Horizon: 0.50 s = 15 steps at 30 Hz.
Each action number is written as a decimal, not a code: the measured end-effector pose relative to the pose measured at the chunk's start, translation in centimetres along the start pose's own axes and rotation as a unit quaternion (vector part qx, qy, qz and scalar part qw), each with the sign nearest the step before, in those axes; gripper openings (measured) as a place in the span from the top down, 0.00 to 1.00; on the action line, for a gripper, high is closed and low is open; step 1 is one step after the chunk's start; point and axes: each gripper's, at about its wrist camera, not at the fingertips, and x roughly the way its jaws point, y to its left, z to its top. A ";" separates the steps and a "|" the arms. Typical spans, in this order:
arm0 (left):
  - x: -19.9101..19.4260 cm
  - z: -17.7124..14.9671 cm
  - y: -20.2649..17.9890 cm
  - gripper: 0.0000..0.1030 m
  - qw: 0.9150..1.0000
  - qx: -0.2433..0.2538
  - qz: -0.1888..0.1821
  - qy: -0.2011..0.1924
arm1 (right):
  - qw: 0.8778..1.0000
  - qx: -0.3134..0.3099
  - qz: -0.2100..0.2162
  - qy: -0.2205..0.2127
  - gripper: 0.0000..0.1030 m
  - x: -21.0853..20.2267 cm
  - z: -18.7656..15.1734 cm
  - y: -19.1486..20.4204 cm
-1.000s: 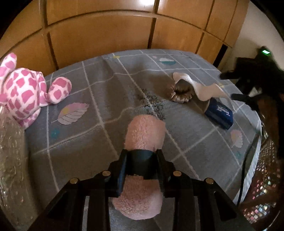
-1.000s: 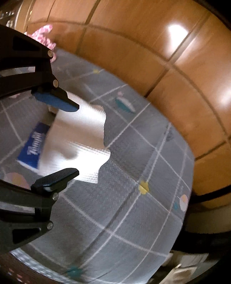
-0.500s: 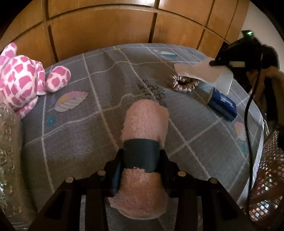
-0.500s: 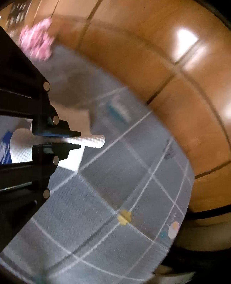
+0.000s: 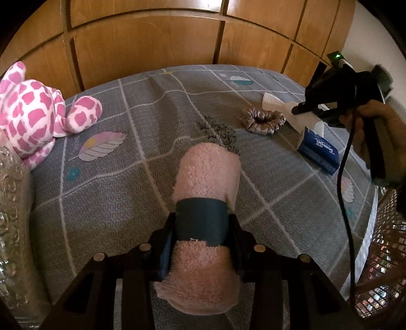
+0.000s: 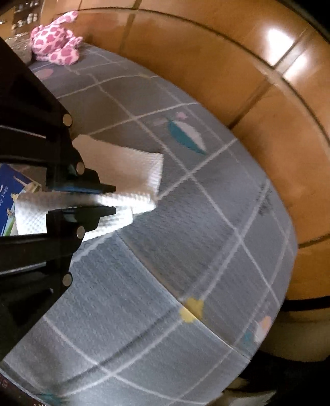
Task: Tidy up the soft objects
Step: 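Lift the pink towel with the left tool while the right grasps the white paper towel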
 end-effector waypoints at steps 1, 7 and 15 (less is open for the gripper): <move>-0.1 0.2 0.0 0.67 1.000 0.000 -0.001 0.003 | 1.000 -0.008 -0.006 -0.001 0.92 0.0 0.0 0.3; -0.6 2.0 0.0 0.68 1.000 0.002 -0.004 0.016 | 0.999 -0.035 -0.023 -0.006 0.91 0.2 -0.4 0.7; -1.6 8.4 1.1 0.68 1.000 -0.019 0.004 0.006 | 0.994 -0.090 -0.056 -0.020 0.91 0.6 -0.8 2.2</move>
